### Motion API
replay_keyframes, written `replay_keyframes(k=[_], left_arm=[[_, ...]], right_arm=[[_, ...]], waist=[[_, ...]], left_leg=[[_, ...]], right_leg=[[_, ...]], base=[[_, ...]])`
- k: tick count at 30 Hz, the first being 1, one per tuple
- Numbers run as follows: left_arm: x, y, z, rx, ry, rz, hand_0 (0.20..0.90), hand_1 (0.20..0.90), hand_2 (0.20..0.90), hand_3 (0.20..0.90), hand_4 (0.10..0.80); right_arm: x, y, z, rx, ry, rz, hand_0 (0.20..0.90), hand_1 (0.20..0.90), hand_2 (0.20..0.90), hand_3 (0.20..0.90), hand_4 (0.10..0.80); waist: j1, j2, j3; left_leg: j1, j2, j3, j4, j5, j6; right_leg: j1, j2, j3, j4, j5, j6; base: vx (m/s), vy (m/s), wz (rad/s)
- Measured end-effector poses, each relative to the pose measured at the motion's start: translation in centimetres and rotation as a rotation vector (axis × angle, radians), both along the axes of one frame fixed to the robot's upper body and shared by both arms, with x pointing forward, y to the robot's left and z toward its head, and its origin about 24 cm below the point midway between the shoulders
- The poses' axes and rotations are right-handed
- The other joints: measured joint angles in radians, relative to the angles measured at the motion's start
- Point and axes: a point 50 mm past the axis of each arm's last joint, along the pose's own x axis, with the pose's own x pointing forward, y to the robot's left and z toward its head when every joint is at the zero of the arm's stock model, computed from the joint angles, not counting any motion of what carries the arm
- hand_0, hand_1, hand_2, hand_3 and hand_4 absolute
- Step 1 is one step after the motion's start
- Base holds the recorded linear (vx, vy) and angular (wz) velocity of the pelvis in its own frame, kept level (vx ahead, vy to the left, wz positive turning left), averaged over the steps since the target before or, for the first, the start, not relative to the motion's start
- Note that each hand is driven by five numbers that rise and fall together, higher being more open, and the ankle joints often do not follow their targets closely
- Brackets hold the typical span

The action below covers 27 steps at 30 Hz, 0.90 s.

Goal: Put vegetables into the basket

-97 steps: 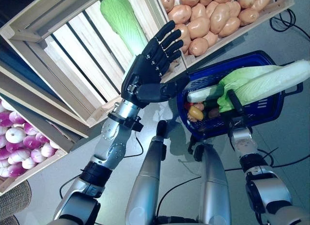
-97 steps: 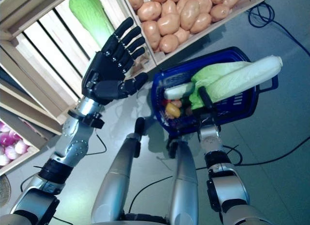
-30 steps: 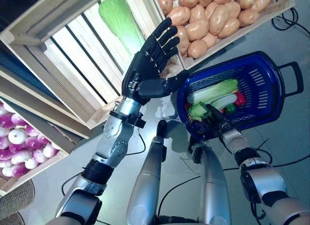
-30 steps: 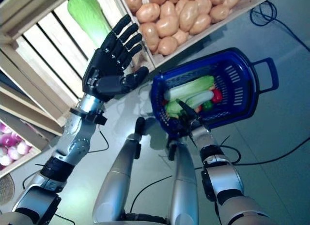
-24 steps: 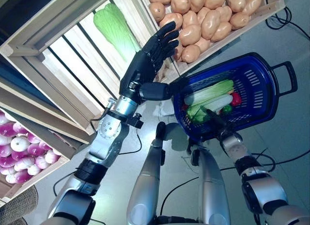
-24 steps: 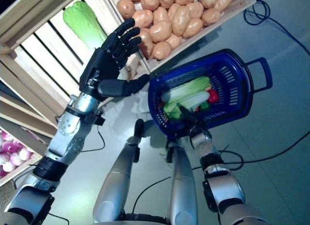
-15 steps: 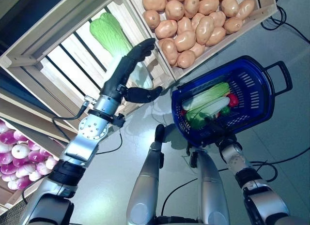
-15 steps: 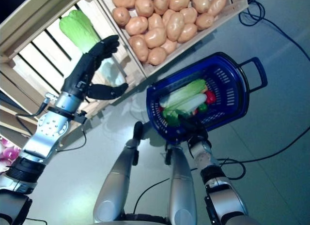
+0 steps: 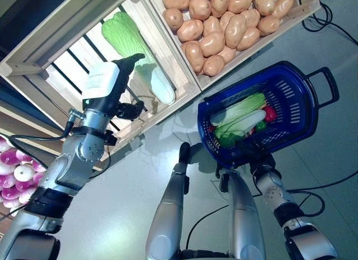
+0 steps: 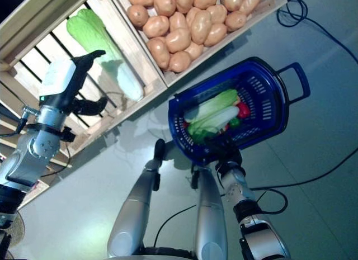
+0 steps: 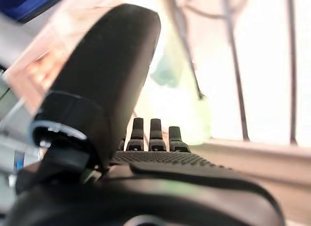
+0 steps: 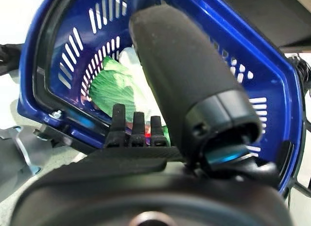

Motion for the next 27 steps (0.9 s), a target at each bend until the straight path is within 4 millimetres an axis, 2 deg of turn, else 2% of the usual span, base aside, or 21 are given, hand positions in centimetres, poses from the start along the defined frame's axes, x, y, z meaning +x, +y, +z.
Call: replay_keyframes(k=[7, 9, 12, 17, 27], left_arm=[[0.9, -0.9, 2.2, 0.514, -0.084, 0.031, 0.900, 0.900, 0.900, 0.900, 0.800], [1.2, -1.5, 2.7, 0.595, -0.096, 0.017, 0.900, 0.900, 0.900, 0.900, 0.800], [1.5, -2.0, 2.6, 0.634, -0.092, 0.003, 0.900, 0.900, 0.900, 0.900, 0.800], [2.1, -2.3, 1.4, 0.704, -0.065, -0.019, 0.900, 0.900, 0.900, 0.900, 0.800], [3.3, -2.6, 0.1, 0.811, -0.032, -0.078, 0.900, 0.900, 0.900, 0.900, 0.800]], right_arm=[[0.1, 0.0, 0.1, -0.001, -0.003, 0.002, 0.900, 0.900, 0.900, 0.900, 0.800], [0.0, -0.1, 0.0, -0.005, 0.001, 0.001, 0.900, 0.900, 0.900, 0.900, 0.800], [0.0, 0.0, -0.1, -0.020, 0.008, 0.015, 0.900, 0.900, 0.900, 0.900, 0.800], [0.1, 0.0, 0.1, -0.026, 0.001, 0.032, 0.900, 0.900, 0.900, 0.900, 0.800], [0.8, 0.1, 0.8, -0.035, -0.014, 0.044, 0.900, 0.900, 0.900, 0.900, 0.800]], waist=[[-0.002, 0.000, 0.000], [-0.006, 0.000, 0.000], [-0.024, 0.000, 0.000], [-0.057, 0.000, 0.000], [-0.068, 0.000, 0.000]], left_leg=[[-0.001, -0.003, 0.005, 0.011, -0.001, 0.002], [-0.001, -0.002, 0.009, 0.016, -0.002, 0.003], [-0.003, -0.001, 0.012, 0.023, -0.003, 0.004], [-0.009, 0.001, 0.022, 0.033, -0.006, 0.008], [-0.011, 0.005, 0.051, 0.038, -0.012, 0.016]], right_leg=[[0.001, -0.007, -0.003, 0.014, -0.003, -0.003], [0.002, -0.008, -0.001, 0.016, -0.006, 0.002], [0.001, -0.009, -0.001, 0.018, -0.005, 0.005], [-0.006, -0.007, 0.004, 0.023, -0.004, 0.005], [-0.019, -0.001, 0.034, 0.024, 0.001, 0.013]], base=[[0.001, 0.020, 0.03], [0.003, 0.027, -0.04], [0.000, 0.004, -0.01], [-0.002, 0.016, -0.03], [0.001, 0.027, -0.07]])
